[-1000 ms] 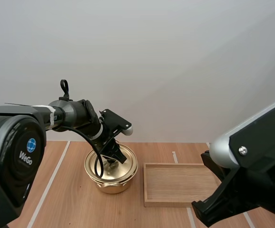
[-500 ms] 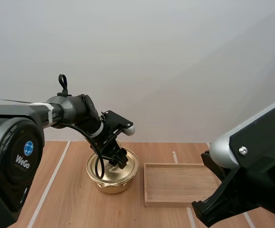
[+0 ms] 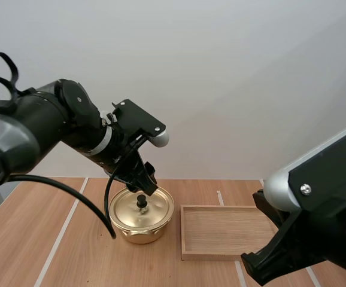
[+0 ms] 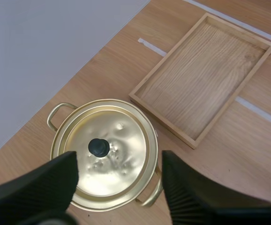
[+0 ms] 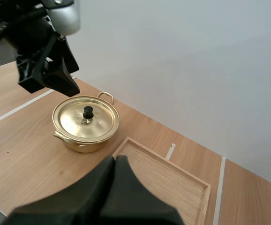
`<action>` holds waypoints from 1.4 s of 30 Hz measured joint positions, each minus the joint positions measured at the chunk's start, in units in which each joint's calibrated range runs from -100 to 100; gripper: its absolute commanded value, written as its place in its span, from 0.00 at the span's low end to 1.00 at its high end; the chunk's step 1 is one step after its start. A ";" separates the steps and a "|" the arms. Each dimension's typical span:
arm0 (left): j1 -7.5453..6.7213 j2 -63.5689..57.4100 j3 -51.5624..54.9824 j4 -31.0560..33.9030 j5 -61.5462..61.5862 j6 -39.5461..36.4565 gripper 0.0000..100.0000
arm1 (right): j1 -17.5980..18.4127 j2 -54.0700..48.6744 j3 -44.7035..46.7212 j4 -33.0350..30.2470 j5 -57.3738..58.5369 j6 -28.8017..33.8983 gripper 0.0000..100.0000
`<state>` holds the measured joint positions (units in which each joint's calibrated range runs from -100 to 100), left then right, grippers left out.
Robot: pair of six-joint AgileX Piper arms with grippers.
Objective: Open the lid, put the grape in the pot, and close it
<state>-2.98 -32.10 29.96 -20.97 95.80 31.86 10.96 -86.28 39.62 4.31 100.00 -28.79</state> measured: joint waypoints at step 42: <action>2.18 -64.28 38.76 8.43 -55.92 -33.44 0.02 | -7.07 -13.37 25.75 -1.99 -48.03 10.55 0.00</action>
<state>-0.80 -96.38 68.71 -12.54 39.88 -1.58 3.89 -99.65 65.37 2.32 51.97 -18.24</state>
